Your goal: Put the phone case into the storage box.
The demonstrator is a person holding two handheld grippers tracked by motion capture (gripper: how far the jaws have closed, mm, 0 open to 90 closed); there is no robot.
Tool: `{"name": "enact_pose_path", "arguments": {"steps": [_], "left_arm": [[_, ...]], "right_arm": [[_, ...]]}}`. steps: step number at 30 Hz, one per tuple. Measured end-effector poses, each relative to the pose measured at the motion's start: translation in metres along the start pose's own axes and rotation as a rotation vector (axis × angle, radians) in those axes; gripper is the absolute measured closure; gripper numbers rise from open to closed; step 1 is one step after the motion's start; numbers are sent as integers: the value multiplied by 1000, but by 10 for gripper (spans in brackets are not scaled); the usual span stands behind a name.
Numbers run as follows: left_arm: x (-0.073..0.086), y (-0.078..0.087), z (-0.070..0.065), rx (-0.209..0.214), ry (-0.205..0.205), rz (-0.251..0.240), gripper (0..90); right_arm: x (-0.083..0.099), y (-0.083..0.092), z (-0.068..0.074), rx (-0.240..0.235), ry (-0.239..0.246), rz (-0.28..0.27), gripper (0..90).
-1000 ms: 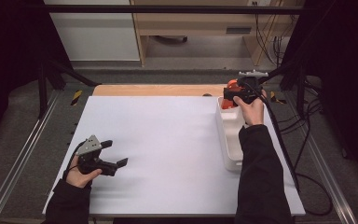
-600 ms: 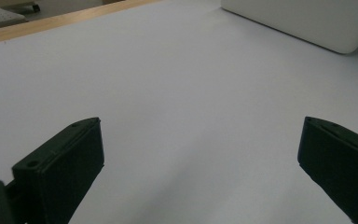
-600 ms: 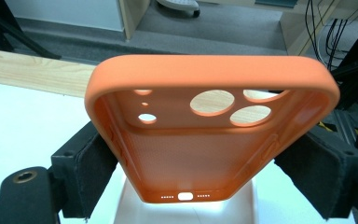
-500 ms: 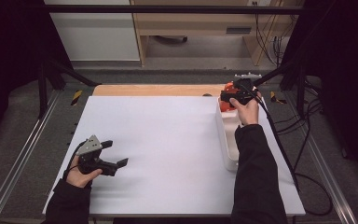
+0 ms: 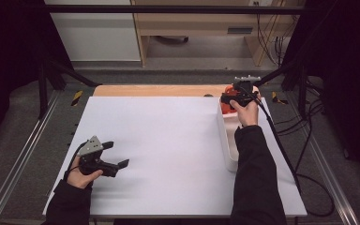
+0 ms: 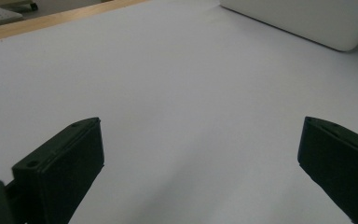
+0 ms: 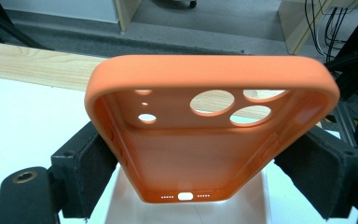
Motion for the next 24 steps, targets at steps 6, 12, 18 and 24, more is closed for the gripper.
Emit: {"name": "enact_pose_path", "arguments": {"steps": [6,12,18,24], "left_arm": [[0,0,0,2,-1,1,0],[0,0,0,4,-2,2,0],[1,0,0,3,-2,4,0],[1,-1,0,4,-1,6,0]], "right_arm": [[5,-7,0,3,-6,12,154],[8,-14,3,7,-2,22,154],[12,-20,5,7,1,37,154],[13,-23,3,8,-11,33,154]]}}
Point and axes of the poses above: each handheld gripper's, and its own axes: y roughly backward along the jaws, x roughly out of its underside, z roughly to its left, the point moved 1 cm from there along -y, roughly forward along the jaws, and after that the axes turned 9 degrees about x, right-handed, at the moved point
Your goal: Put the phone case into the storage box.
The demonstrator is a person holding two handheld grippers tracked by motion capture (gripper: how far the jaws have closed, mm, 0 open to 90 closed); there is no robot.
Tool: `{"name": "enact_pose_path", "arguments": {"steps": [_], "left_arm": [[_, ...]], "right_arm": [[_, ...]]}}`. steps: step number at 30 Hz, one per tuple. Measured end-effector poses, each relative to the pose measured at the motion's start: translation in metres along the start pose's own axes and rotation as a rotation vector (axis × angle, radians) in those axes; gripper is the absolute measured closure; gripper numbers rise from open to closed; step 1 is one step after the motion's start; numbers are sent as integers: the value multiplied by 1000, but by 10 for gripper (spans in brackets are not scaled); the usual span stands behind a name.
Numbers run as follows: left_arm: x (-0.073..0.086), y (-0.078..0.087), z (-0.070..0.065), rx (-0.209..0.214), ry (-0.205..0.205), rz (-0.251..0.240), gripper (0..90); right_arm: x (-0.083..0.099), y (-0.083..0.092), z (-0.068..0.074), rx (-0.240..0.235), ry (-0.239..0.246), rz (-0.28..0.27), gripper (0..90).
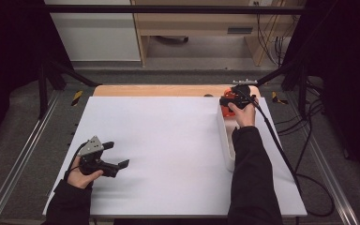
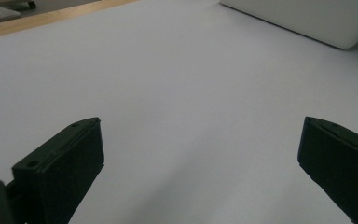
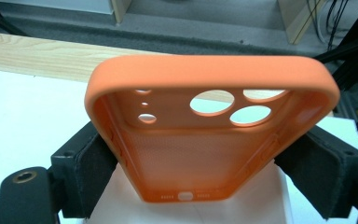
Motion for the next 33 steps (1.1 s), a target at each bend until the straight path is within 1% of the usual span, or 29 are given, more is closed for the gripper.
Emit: {"name": "enact_pose_path", "arguments": {"steps": [12,19,20,22,24,26,29,32,33], "left_arm": [[0,0,0,0,1,0,0],[0,0,0,1,0,1,0],[0,0,0,1,-1,2,0],[0,0,0,2,-1,1,0],[0,0,0,2,-1,2,0],[0,-1,0,3,-2,1,0],[0,-1,0,3,-1,1,0],[0,-1,0,3,-2,2,0],[0,-1,-1,4,-2,1,0]], "right_arm": [[3,-4,1,-3,-11,-7,153],[3,-3,2,-5,-3,-8,151],[3,-3,2,-8,-9,-7,149],[3,-2,1,-18,-25,-7,124],[3,-2,1,-39,-22,-1,80],[3,-2,1,-44,-13,2,52],[3,-1,1,-43,0,-6,35],[2,1,1,-57,-10,-16,27],[1,2,0,-54,-9,-24,27]]}}
Point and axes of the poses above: each handheld gripper's, and its own axes: y roughly backward along the jaws, x roughly out of its underside, z roughly to its left, the point moved 1 cm from there along -y, roughly forward along the jaws, and after that the axes turned 9 degrees about x, right-handed, at the moved point
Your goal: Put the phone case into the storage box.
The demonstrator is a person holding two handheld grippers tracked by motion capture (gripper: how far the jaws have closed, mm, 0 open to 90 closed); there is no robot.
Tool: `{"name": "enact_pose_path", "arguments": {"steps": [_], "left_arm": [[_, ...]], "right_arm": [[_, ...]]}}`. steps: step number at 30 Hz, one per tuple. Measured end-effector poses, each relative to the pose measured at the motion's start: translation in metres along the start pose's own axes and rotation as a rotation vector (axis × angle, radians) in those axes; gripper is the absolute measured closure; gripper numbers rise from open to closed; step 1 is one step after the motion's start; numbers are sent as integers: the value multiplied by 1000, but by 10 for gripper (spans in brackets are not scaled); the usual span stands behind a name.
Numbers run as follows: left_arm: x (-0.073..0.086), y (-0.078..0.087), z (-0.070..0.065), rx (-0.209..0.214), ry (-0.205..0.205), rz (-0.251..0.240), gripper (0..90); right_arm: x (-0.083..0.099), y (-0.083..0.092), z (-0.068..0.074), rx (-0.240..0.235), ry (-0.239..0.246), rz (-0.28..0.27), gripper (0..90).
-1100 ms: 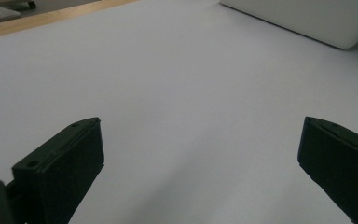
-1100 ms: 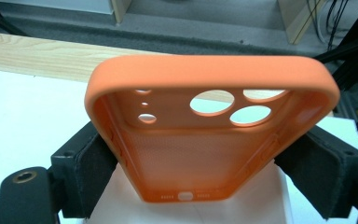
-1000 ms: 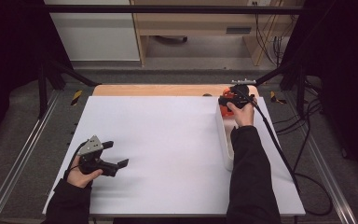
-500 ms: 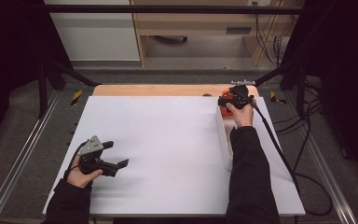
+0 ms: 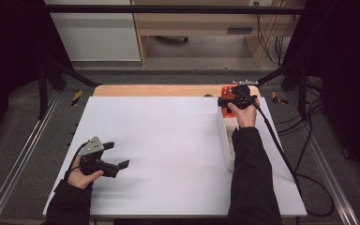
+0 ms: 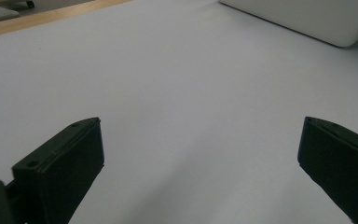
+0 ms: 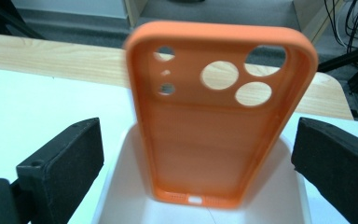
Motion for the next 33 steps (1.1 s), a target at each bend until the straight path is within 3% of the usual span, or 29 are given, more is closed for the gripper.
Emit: {"name": "enact_pose_path", "arguments": {"steps": [11,19,27,33], "left_arm": [[0,0,-1,-1,-4,1,0],[0,0,-1,-1,-4,1,0],[-1,-1,-2,-1,-7,1,0],[-1,-1,-2,-1,-1,-1,0]], "right_arm": [[-3,15,-4,-26,10,-26,21],[-5,39,-6,-72,19,-72,17],[-2,69,-8,-156,43,-132,8],[5,95,-4,-257,90,-182,6]]}}
Point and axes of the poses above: each handheld gripper's, and its own axes: y roughly backward along the jaws, x roughly out of its underside, z roughly to its left, the point moved 1 cm from there along -y, roughly forward along the jaws, and after that the axes turned 9 degrees about x, right-handed, at the moved point
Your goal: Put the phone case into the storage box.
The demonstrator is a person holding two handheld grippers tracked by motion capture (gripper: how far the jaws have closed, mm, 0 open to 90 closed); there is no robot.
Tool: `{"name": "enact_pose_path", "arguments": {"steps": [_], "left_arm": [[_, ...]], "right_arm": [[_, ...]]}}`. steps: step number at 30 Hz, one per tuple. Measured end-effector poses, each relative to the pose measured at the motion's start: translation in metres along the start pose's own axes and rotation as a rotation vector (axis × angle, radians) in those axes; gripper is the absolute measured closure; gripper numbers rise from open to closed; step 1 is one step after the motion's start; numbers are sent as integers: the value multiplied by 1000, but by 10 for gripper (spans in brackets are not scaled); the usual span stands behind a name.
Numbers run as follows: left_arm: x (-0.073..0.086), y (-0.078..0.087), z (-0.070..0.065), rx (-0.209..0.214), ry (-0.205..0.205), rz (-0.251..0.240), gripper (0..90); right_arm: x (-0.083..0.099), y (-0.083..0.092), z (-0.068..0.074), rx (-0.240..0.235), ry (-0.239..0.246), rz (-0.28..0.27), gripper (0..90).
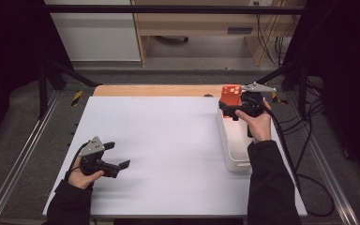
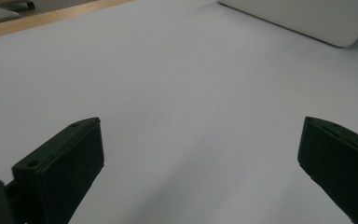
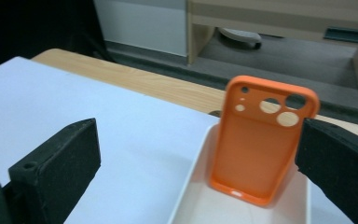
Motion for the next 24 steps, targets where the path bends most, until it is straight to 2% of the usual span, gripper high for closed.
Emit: {"name": "enact_pose_path", "arguments": {"steps": [3,7,16,24], "left_arm": [[0,0,0,0,0,-3,0],[0,0,0,0,1,-5,0],[-1,1,-1,5,6,-11,0],[-2,1,-2,7,4,-17,0]], "right_arm": [[2,13,7,-57,40,-19,5],[10,30,16,-128,70,-41,4],[37,60,28,-214,127,-74,4],[69,74,24,-275,153,-84,4]]}}
Point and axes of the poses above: each handheld gripper's, and its own axes: y roughly backward along the jaws, x roughly out of its underside, z roughly to its left, the point moved 1 cm from there along -y, roughly forward along the jaws, and after that the axes turned 9 degrees about x, right-handed, at the moved point
